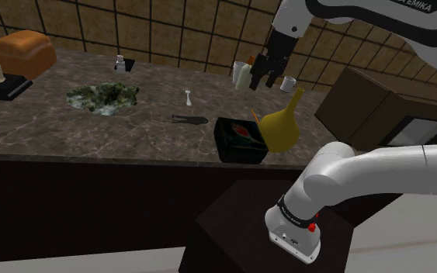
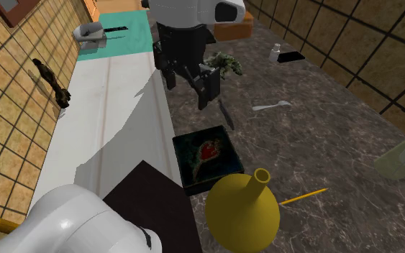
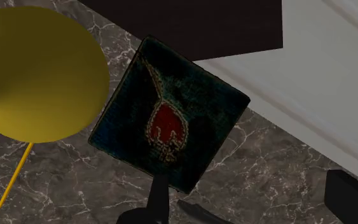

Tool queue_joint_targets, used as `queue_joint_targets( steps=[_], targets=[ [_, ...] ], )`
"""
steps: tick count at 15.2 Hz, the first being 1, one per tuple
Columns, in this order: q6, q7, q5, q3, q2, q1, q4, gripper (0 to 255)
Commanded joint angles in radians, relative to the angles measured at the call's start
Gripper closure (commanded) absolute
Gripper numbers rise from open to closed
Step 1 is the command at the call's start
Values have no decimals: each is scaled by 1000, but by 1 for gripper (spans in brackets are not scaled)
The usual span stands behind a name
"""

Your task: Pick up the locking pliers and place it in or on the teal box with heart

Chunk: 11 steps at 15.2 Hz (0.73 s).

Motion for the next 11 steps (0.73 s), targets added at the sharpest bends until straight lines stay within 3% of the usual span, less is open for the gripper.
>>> queue_joint_targets(
  steps=[1,11],
  targets=[
    [0,0,0,0,0,0,0,0],
    [271,-377,-59,-130,304,89,-5,0]
  ],
)
